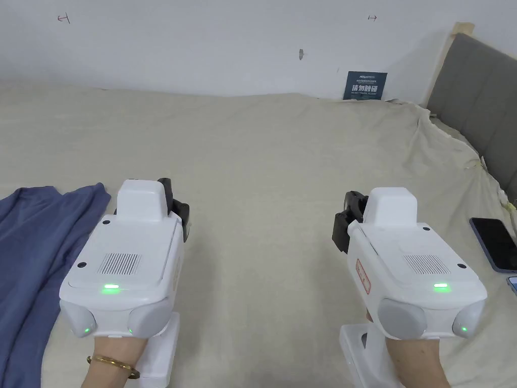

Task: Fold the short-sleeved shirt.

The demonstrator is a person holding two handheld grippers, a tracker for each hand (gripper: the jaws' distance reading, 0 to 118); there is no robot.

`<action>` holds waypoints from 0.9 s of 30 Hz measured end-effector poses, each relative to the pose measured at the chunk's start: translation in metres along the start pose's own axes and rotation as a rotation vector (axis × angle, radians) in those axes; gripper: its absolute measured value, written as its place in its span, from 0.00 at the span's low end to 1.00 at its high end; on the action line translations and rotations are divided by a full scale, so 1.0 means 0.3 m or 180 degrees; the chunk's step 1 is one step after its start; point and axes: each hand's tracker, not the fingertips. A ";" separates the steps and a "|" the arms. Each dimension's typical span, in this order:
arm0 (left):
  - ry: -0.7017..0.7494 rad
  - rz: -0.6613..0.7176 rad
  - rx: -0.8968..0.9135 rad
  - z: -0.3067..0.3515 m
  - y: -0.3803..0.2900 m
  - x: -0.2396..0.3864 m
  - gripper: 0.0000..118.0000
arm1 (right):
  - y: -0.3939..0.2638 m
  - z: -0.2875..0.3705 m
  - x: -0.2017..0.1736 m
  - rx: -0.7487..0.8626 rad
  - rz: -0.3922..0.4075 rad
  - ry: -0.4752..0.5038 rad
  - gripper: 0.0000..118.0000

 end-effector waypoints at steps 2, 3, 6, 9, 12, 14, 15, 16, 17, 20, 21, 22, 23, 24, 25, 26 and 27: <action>0.0026 0.0006 0.0007 0.005 0.003 -0.014 0.00 | 0.005 -0.006 -0.015 0.0014 0.0030 0.0034 0.00; 0.0052 0.0013 0.0014 0.009 0.006 -0.023 0.00 | 0.008 -0.009 -0.025 0.0019 0.0039 0.0063 0.00; 0.0137 0.0020 0.0031 0.021 0.012 -0.059 0.00 | 0.016 -0.022 -0.066 0.0039 0.0050 0.0165 0.00; 0.0272 0.0018 0.0051 0.041 0.016 -0.111 0.00 | 0.026 -0.041 -0.120 0.0058 0.0062 0.0300 0.00; 0.0423 0.0013 0.0049 0.065 0.015 -0.175 0.00 | 0.037 -0.062 -0.184 0.0082 0.0071 0.0460 0.00; 0.0532 0.0019 0.0051 0.081 0.012 -0.220 0.00 | 0.042 -0.074 -0.230 0.0098 0.0089 0.0570 0.00; 0.0601 0.0020 0.0048 0.091 0.011 -0.244 0.00 | 0.045 -0.081 -0.255 0.0104 0.0100 0.0628 0.00; 0.0663 0.0021 0.0043 0.100 0.010 -0.264 0.00 | 0.047 -0.087 -0.278 0.0104 0.0109 0.0681 0.00; 0.0734 0.0029 0.0049 0.113 0.008 -0.287 0.00 | 0.050 -0.093 -0.305 0.0107 0.0117 0.0737 0.00; 0.0900 0.0044 0.0032 0.146 0.000 -0.353 0.00 | 0.054 -0.108 -0.379 0.0117 0.0149 0.0908 0.00; 0.0950 0.0046 0.0027 0.157 -0.003 -0.371 0.00 | 0.055 -0.112 -0.402 0.0114 0.0161 0.0955 0.00; 0.1007 0.0055 0.0017 0.169 -0.007 -0.392 0.00 | 0.056 -0.116 -0.426 0.0107 0.0164 0.1014 0.00; 0.1069 0.0067 0.0004 0.182 -0.011 -0.413 0.00 | 0.057 -0.120 -0.450 0.0104 0.0166 0.1071 0.00; 0.1126 0.0076 -0.0005 0.197 -0.017 -0.432 0.00 | 0.058 -0.123 -0.473 0.0103 0.0175 0.1119 0.00; 0.1185 0.0085 -0.0012 0.211 -0.021 -0.449 0.00 | 0.059 -0.126 -0.493 0.0105 0.0188 0.1168 0.00; 0.1234 0.0094 -0.0025 0.225 -0.027 -0.466 0.00 | 0.059 -0.129 -0.513 0.0106 0.0202 0.1216 0.00; 0.1283 0.0100 -0.0042 0.239 -0.032 -0.485 0.00 | 0.060 -0.132 -0.534 0.0107 0.0212 0.1248 0.00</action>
